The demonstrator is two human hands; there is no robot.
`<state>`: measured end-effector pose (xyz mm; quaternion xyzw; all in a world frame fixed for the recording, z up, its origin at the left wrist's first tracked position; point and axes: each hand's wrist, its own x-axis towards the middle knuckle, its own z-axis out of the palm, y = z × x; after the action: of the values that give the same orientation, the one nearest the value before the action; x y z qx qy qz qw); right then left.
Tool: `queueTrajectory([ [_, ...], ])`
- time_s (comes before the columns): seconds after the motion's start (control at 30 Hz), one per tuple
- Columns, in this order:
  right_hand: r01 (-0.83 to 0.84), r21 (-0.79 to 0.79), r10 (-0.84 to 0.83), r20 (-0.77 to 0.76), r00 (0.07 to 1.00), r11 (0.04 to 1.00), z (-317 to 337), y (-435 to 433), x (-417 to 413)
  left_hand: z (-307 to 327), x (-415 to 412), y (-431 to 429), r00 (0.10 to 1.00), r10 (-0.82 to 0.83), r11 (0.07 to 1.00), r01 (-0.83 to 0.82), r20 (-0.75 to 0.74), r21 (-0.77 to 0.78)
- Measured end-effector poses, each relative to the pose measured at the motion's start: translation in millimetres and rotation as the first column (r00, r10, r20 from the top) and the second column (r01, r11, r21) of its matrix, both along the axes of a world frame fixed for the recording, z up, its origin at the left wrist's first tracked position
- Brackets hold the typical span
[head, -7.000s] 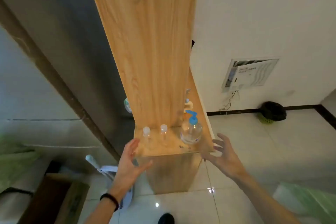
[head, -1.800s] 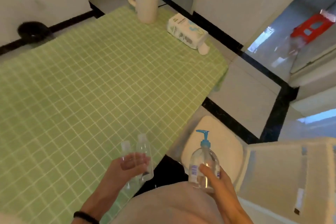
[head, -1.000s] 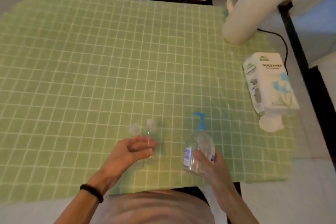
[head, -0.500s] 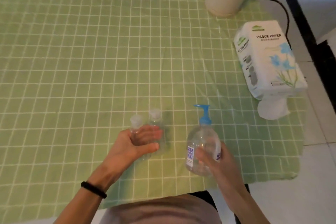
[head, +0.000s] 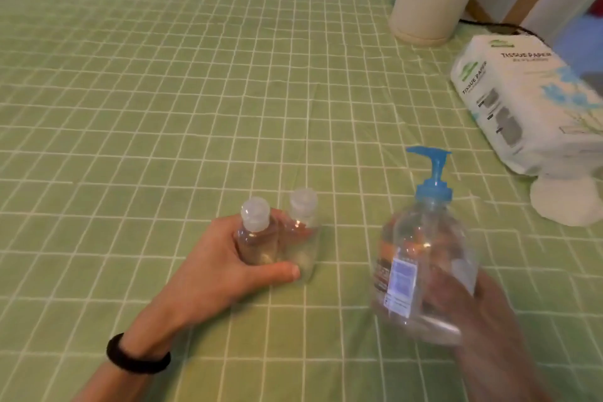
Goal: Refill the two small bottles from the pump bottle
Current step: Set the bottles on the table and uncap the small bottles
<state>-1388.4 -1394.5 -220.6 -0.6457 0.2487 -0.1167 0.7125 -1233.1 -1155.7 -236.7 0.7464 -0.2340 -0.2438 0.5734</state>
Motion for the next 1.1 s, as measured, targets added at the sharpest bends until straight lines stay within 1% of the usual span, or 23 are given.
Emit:
queueTrajectory([
  [0.07, -0.011, -0.041, 0.012, 0.029, 1.000, 0.999, -12.1, -0.7, -7.0, -5.0, -3.0, 0.4, 0.998, -0.017, 0.999, 0.019, 0.058, -0.040],
  [0.17, 0.004, -0.042, 0.000, 0.101, 0.995, 0.999, -13.7, 4.6, -13.8, -5.7, -14.9, 0.6, 0.997, -0.009, 0.997, 0.015, 0.081, -0.077],
  [0.27, -0.046, -0.112, 0.065, 0.172, 0.983, 0.993, -10.9, 11.7, -18.8, -7.9, -23.9, -0.1, 0.993, -0.004, 0.996, 0.014, 0.120, -0.086],
  [0.33, -0.080, -0.166, 0.108, 0.164, 0.981, 0.983, -9.9, 15.0, -22.2, -7.5, -27.3, 0.5, 0.993, 0.013, 0.996, -0.003, 0.116, -0.087],
  [0.47, -0.088, -0.268, 0.132, 0.151, 0.980, 0.959, -9.7, 17.5, -26.1, -8.7, -32.3, 3.4, 0.991, 0.037, 0.994, -0.023, 0.132, -0.104],
  [0.6, -0.115, -0.327, 0.166, 0.131, 0.977, 0.938, -10.0, 15.0, -19.9, -11.3, -29.5, 5.8, 0.990, 0.063, 0.995, -0.053, 0.122, -0.086],
  [0.7, -0.121, -0.347, 0.170, 0.113, 0.979, 0.930, -12.4, 11.0, -8.1, -9.8, -22.4, 4.6, 0.988, 0.068, 0.996, -0.058, 0.142, -0.073],
  [0.87, -0.132, -0.416, 0.177, 0.072, 0.982, 0.900, -14.3, -1.4, 28.2, -4.0, 5.3, -5.2, 0.986, 0.085, 0.995, -0.076, 0.145, -0.070],
  [1.1, -0.144, -0.504, 0.185, 0.034, 0.982, 0.852, -22.5, -28.6, 104.5, -2.9, 63.0, -28.6, 0.988, 0.073, 0.996, -0.065, 0.138, -0.067],
])
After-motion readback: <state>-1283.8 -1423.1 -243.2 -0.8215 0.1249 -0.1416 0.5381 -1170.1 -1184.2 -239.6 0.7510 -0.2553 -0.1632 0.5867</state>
